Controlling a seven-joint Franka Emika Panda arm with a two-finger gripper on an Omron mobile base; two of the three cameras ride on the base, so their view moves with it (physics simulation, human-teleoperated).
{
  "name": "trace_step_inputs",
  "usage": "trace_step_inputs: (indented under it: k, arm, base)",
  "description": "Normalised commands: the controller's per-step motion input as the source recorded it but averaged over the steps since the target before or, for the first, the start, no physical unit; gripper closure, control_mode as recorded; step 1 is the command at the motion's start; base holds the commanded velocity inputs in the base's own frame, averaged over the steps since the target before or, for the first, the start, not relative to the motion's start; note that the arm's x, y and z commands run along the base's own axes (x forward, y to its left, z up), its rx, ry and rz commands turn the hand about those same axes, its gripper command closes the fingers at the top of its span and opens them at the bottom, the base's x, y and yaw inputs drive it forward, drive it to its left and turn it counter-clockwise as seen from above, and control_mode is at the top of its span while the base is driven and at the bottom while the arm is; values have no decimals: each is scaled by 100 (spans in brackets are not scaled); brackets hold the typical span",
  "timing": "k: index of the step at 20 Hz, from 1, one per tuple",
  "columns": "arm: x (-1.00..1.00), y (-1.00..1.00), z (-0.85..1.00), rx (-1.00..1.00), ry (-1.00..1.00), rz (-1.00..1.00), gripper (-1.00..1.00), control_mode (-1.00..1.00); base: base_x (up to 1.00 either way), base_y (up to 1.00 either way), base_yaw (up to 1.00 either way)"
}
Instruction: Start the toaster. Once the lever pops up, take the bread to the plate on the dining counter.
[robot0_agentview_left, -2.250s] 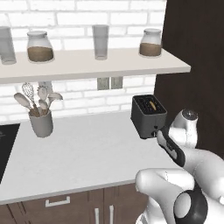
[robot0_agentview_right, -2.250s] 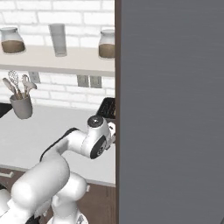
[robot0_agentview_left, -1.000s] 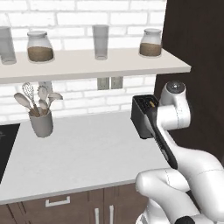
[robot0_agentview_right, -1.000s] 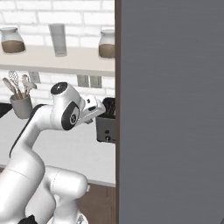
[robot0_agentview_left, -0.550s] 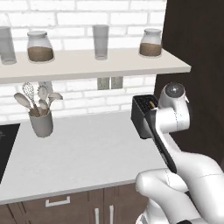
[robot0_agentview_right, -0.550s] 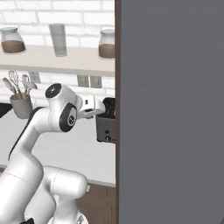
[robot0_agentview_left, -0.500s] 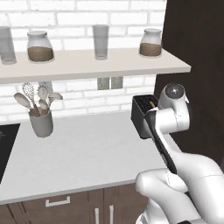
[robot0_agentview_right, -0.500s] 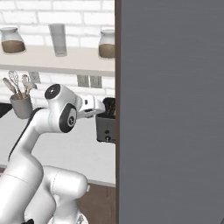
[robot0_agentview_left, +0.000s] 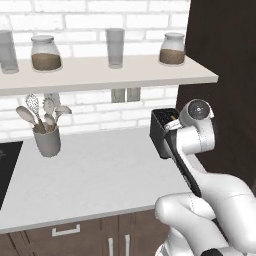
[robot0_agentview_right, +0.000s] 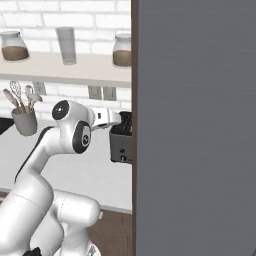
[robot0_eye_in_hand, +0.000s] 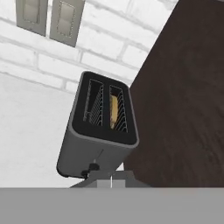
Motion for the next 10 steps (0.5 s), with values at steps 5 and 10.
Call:
trace_step_inputs:
  k: [5, 10]
  arm:
    - [34, 0, 17, 0, 0, 4, 100, -100]
    - [38, 0, 1, 0, 0, 5, 100, -100]
  base:
    - [0, 0, 0]
    - [0, 0, 0]
